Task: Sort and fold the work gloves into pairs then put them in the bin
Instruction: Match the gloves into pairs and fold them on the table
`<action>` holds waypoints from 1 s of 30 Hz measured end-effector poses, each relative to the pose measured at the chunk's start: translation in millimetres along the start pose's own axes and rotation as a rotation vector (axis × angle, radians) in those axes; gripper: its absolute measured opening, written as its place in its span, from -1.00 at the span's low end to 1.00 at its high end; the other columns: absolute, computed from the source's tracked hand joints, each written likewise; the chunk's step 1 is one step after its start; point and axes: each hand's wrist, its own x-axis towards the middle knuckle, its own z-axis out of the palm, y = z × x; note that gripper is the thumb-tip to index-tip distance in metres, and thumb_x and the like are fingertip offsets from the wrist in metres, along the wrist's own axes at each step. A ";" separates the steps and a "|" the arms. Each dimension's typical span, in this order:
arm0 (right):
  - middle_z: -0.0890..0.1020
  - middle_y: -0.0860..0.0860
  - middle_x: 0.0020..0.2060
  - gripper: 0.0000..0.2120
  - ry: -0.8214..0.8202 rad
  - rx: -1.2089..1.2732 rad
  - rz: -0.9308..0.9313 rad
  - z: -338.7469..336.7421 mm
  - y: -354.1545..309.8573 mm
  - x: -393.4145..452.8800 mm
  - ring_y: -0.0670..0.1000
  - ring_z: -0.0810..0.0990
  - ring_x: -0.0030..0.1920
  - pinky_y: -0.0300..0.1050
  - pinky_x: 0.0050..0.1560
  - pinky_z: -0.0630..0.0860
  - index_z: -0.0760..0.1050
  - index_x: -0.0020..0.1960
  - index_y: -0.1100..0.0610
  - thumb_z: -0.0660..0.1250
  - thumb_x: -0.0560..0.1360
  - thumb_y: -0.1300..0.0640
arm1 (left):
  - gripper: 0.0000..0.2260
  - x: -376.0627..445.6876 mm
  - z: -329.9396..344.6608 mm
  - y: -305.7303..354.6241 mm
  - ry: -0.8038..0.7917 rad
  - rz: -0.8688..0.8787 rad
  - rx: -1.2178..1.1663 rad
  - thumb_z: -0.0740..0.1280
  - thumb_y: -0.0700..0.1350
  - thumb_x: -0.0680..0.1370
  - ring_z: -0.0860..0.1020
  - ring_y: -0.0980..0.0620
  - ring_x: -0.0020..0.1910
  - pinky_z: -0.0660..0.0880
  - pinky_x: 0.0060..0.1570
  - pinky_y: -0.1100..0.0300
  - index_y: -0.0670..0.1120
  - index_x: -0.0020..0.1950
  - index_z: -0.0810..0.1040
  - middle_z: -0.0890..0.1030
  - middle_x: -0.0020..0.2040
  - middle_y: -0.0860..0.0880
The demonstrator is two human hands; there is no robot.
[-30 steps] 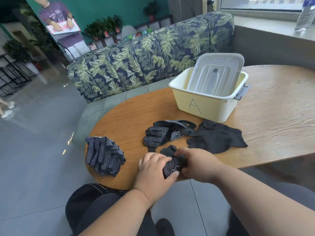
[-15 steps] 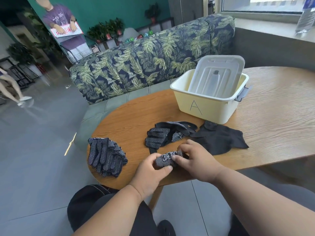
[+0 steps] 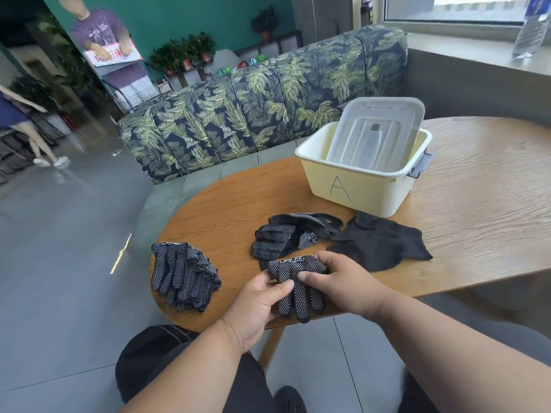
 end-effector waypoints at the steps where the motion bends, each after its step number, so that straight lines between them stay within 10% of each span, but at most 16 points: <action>1: 0.77 0.02 -0.10 -0.85 0.019 -0.070 -0.005 -0.6 1.4 0.6 0.01 0.75 -0.09 0.06 0.08 0.68 0.62 0.08 0.07 0.49 0.58 0.02 | -0.73 1.8 0.1 0.4 0.040 0.000 0.030 0.30 -0.24 0.65 0.67 -0.12 0.20 0.61 0.09 0.00 -0.08 0.34 0.55 0.70 0.20 -0.12; 5: 0.66 0.00 -0.30 -0.77 0.091 -0.396 0.010 -2.5 7.1 2.6 -0.11 0.54 -0.36 -0.11 -0.26 0.51 0.55 0.02 -0.08 0.47 0.53 -0.19 | -0.68 17.7 -15.7 -0.1 0.331 0.061 0.130 0.29 -0.13 0.68 0.68 0.00 0.15 0.56 0.24 -0.05 0.04 0.43 0.44 0.70 0.19 -0.02; 10: 0.59 -0.09 -0.33 -0.81 0.080 -0.398 0.006 -1.8 8.5 3.3 -0.15 0.51 -0.38 -0.16 -0.30 0.50 0.56 0.01 -0.09 0.46 0.54 -0.17 | -0.74 25.1 -28.4 27.9 0.708 0.228 0.520 0.25 -0.02 0.67 0.59 -0.13 -0.23 0.54 -0.08 -0.05 0.18 0.30 0.28 0.59 -0.09 0.00; 17: 0.58 -0.12 -0.35 -0.82 0.086 -0.418 0.012 -1.3 9.9 3.8 -0.16 0.50 -0.37 -0.17 -0.29 0.47 0.56 -0.02 -0.09 0.45 0.53 -0.17 | -0.77 59.0 -43.5 58.5 0.735 0.163 0.829 0.10 -0.12 0.69 0.54 -0.10 -0.30 0.38 -0.35 0.12 0.14 0.14 0.50 0.63 -0.12 -0.09; 25: 0.58 -0.11 -0.33 -0.82 0.068 -0.428 0.022 -2.7 8.0 1.8 -0.17 0.51 -0.36 -0.20 -0.28 0.49 0.57 0.00 -0.09 0.44 0.53 -0.18 | -0.52 86.7 -55.9 35.0 0.690 -0.033 0.810 0.20 0.06 0.55 0.61 -0.24 0.09 0.63 0.08 -0.12 0.14 0.49 0.38 0.48 0.33 -0.09; 30: 0.59 -0.09 -0.32 -0.82 0.064 -0.432 0.027 -1.4 7.1 3.8 -0.17 0.51 -0.36 -0.21 -0.29 0.48 0.58 0.00 -0.09 0.45 0.53 -0.18 | -0.42 88.5 -52.9 35.3 0.600 -0.198 0.980 0.16 0.00 0.66 0.31 -0.29 0.51 0.35 0.46 -0.11 -0.01 0.67 0.10 0.07 0.65 -0.15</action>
